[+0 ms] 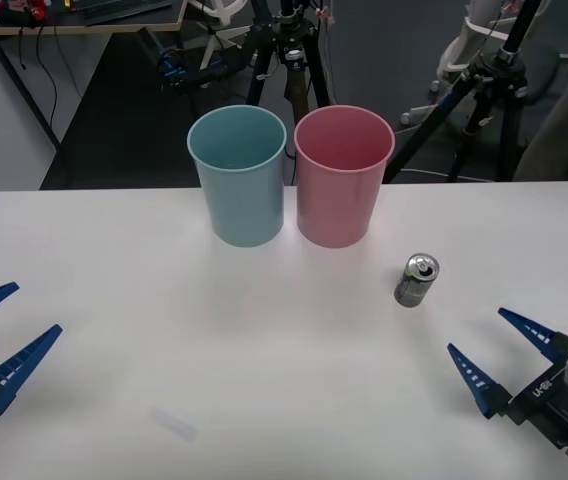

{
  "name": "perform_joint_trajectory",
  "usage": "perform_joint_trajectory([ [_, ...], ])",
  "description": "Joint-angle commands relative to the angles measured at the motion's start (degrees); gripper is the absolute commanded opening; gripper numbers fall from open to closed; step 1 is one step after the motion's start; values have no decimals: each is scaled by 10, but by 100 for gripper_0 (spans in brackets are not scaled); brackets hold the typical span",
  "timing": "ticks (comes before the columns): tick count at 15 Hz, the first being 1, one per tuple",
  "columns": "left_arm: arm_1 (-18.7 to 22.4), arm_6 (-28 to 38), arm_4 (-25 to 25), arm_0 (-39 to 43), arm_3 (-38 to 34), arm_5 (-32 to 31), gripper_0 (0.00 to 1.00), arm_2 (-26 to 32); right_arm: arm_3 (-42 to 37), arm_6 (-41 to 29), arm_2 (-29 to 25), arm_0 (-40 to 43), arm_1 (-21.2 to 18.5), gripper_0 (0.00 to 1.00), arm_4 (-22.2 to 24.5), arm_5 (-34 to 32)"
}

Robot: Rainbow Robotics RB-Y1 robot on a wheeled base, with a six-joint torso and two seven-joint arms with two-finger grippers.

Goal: Grasp the object on the table and drop it into the matching bin: aluminum can to the light blue bin, PET bottle to the pink bin.

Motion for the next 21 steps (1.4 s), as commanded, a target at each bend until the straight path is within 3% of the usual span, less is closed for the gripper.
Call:
perform_joint_trajectory([
  [1, 0, 0, 0, 0, 0, 0, 100, 0, 49, 20, 12, -43, 2, 100, 1, 0],
  [10, 0, 0, 0, 0, 0, 0, 100, 0, 138, 68, 32, -129, 21, 100, 27, 32],
  [21, 0, 0, 0, 0, 0, 0, 100, 0, 141, 79, 65, -172, 30, 100, 27, 103],
])
